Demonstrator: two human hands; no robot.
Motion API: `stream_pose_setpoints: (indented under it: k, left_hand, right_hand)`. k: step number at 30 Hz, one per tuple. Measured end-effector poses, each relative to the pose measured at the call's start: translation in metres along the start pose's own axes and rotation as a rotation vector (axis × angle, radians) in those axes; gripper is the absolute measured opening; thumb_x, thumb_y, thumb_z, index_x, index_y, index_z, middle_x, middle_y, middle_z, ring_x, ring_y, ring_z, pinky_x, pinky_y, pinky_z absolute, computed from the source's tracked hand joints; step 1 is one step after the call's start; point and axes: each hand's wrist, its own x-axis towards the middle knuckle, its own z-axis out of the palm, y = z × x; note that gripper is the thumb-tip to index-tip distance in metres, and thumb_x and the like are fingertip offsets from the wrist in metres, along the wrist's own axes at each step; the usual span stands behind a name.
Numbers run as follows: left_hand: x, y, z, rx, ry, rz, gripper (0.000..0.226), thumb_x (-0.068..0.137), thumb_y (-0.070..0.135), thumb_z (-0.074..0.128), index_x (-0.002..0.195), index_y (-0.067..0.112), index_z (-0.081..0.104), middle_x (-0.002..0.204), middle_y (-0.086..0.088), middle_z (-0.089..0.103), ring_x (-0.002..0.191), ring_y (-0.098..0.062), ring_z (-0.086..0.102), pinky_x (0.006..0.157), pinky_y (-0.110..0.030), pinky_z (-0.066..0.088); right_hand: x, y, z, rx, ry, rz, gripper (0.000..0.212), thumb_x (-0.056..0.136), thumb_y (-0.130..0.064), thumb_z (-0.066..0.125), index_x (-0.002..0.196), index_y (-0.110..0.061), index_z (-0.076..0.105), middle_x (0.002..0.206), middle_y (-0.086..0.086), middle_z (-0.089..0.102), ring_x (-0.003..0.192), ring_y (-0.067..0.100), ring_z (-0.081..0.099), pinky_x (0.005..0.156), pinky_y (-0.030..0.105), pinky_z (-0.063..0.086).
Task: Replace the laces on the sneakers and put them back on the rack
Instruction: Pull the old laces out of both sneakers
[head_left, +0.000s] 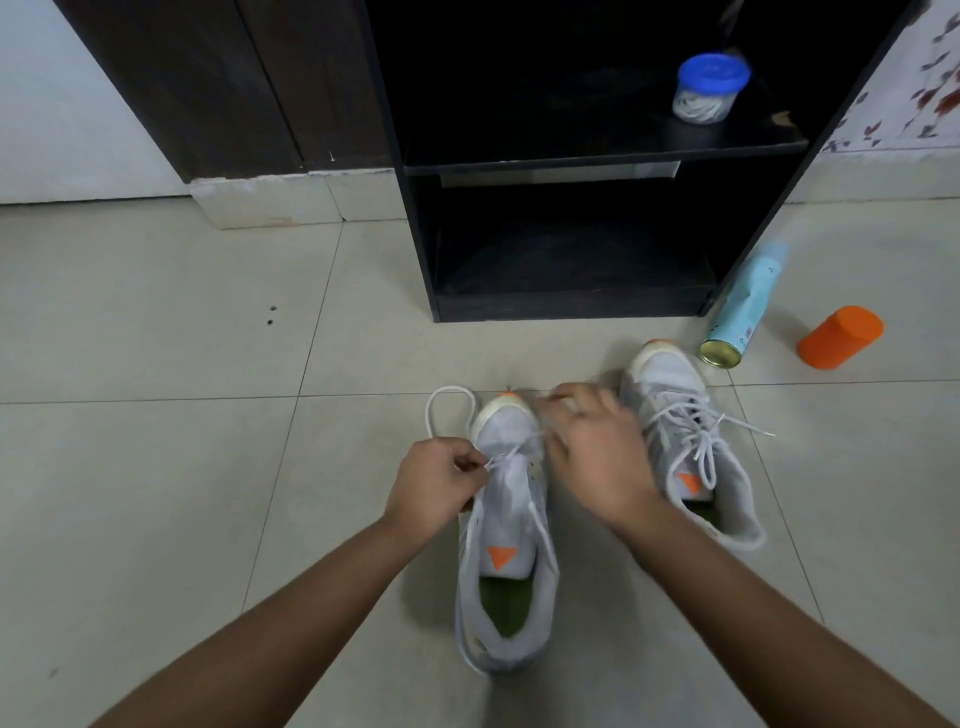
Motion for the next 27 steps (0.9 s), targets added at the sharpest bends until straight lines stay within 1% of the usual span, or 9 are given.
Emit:
stream_pose_setpoints:
  k: [2,4,8,12,14,18,21,24,27]
  left_hand:
    - [0.000,0.000,-0.001,-0.006,0.004,0.008,0.017,0.080,0.005,0.065,0.073,0.019,0.074,0.067,0.002,0.069,0.040,-0.006,0.057,0.050,-0.020,0.049]
    - [-0.001,0.000,-0.001,-0.020,0.002,0.009,0.017,0.081,0.006,0.066,0.075,0.019,0.074,0.068,0.004,0.069,0.044,-0.010,0.061,0.051,-0.023,0.052]
    - [-0.001,-0.003,-0.001,-0.041,0.011,-0.019,0.010,0.082,0.008,0.067,0.083,0.014,0.075,0.068,0.009,0.068,0.053,-0.014,0.065,0.054,-0.022,0.054]
    - [-0.002,-0.006,-0.001,-0.096,0.016,-0.065,0.009,0.083,0.009,0.069,0.089,0.012,0.075,0.072,0.006,0.067,0.050,-0.014,0.064,0.052,-0.023,0.055]
    - [-0.003,-0.006,-0.001,-0.100,0.012,-0.064,0.009,0.083,0.010,0.069,0.090,0.012,0.075,0.071,0.007,0.067,0.050,-0.014,0.064,0.052,-0.024,0.055]
    - [-0.003,-0.004,-0.002,-0.097,0.010,-0.050,0.009,0.083,0.008,0.068,0.088,0.011,0.075,0.070,0.003,0.068,0.052,-0.019,0.065,0.054,-0.028,0.057]
    - [-0.003,-0.003,-0.001,-0.095,0.013,-0.054,0.010,0.083,0.009,0.067,0.089,0.013,0.075,0.071,0.005,0.069,0.055,-0.018,0.067,0.057,-0.031,0.058]
    - [-0.004,-0.004,-0.002,-0.126,0.014,-0.077,0.010,0.083,0.008,0.068,0.090,0.012,0.075,0.070,0.009,0.068,0.053,-0.014,0.066,0.054,-0.027,0.057]
    - [-0.005,-0.005,-0.001,-0.141,0.013,-0.087,0.010,0.084,0.008,0.068,0.091,0.012,0.074,0.072,0.006,0.068,0.052,-0.012,0.065,0.052,-0.024,0.055]
  right_hand:
    - [-0.003,-0.026,0.008,0.035,-0.115,-0.110,0.030,0.082,-0.028,0.060,0.110,-0.021,0.069,0.113,0.001,0.063,0.108,0.027,0.055,0.087,0.038,0.044]
    - [-0.002,-0.036,0.015,-0.007,-0.210,-0.068,0.029,0.089,-0.027,0.051,0.115,-0.020,0.063,0.116,0.002,0.060,0.111,0.025,0.052,0.089,0.036,0.039]
    - [0.007,-0.028,0.005,-0.039,-0.195,-0.030,0.019,0.094,-0.025,0.047,0.106,-0.021,0.062,0.106,0.003,0.061,0.099,0.027,0.059,0.071,0.030,0.040]
    - [0.014,0.028,-0.011,0.145,0.033,0.326,0.015,0.090,-0.022,0.053,0.094,-0.013,0.065,0.098,0.008,0.062,0.092,0.032,0.059,0.065,0.033,0.044]
    - [0.014,0.051,-0.011,-0.032,-0.063,0.416,0.022,0.089,-0.019,0.051,0.103,-0.010,0.065,0.103,0.011,0.061,0.101,0.033,0.055,0.072,0.035,0.046]
    - [0.010,0.019,0.003,-0.017,-0.072,0.112,0.049,0.079,-0.015,0.055,0.128,-0.021,0.058,0.126,0.005,0.057,0.115,0.030,0.049,0.092,0.040,0.043]
    - [0.006,-0.015,0.018,0.001,-0.145,-0.117,0.029,0.086,-0.020,0.052,0.111,-0.022,0.068,0.114,0.000,0.064,0.109,0.025,0.053,0.089,0.036,0.039]
    - [0.005,-0.014,0.018,-0.031,-0.149,-0.101,0.019,0.090,-0.018,0.050,0.102,-0.017,0.065,0.104,0.003,0.065,0.102,0.026,0.056,0.084,0.033,0.040]
    - [0.009,0.014,0.005,-0.045,-0.030,0.137,0.018,0.088,-0.008,0.052,0.103,-0.008,0.062,0.104,0.012,0.063,0.099,0.032,0.057,0.077,0.035,0.045]
